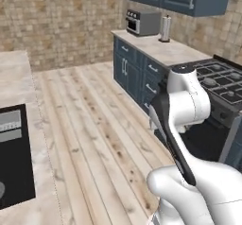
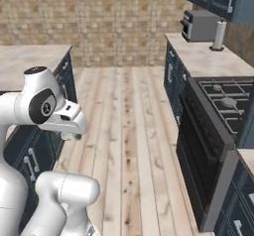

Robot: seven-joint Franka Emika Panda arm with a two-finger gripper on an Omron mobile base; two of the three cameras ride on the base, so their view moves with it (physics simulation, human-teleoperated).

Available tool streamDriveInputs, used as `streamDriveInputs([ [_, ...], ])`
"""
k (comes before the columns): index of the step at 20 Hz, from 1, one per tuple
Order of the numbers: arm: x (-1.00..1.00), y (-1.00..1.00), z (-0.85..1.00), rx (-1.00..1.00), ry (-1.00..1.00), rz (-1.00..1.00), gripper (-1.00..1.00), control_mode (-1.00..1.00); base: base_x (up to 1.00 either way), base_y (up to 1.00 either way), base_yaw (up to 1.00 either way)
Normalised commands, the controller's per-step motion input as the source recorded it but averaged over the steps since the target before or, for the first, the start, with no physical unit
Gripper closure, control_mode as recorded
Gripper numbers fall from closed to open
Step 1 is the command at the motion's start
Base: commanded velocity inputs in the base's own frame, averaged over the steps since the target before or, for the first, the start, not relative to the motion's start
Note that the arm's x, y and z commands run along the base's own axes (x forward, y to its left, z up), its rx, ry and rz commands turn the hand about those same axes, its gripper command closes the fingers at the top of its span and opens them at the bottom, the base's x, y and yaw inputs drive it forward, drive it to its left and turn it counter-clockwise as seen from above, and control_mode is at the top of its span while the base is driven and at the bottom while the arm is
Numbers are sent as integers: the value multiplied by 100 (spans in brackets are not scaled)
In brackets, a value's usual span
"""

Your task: Retrieve the bottle and the shaker from the cabinet and place them next to the mixing bowl on the counter. Then add garlic from the fridge to the mixing bowl.

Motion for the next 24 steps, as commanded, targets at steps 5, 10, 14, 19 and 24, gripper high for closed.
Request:
streamDriveInputs([
  [5, 0, 0, 0, 0, 0, 0, 100, 100, 88, 20, -49],
  [10, 0, 0, 0, 0, 0, 0, 100, 100, 99, 32, -64],
  [14, 0, 0, 0, 0, 0, 0, 100, 100, 87, 7, -66],
  [19, 0, 0, 0, 0, 0, 0, 100, 100, 40, -14, -79],
  [24, 0, 0, 0, 0, 0, 0, 100, 100, 9, -51, -84],
])
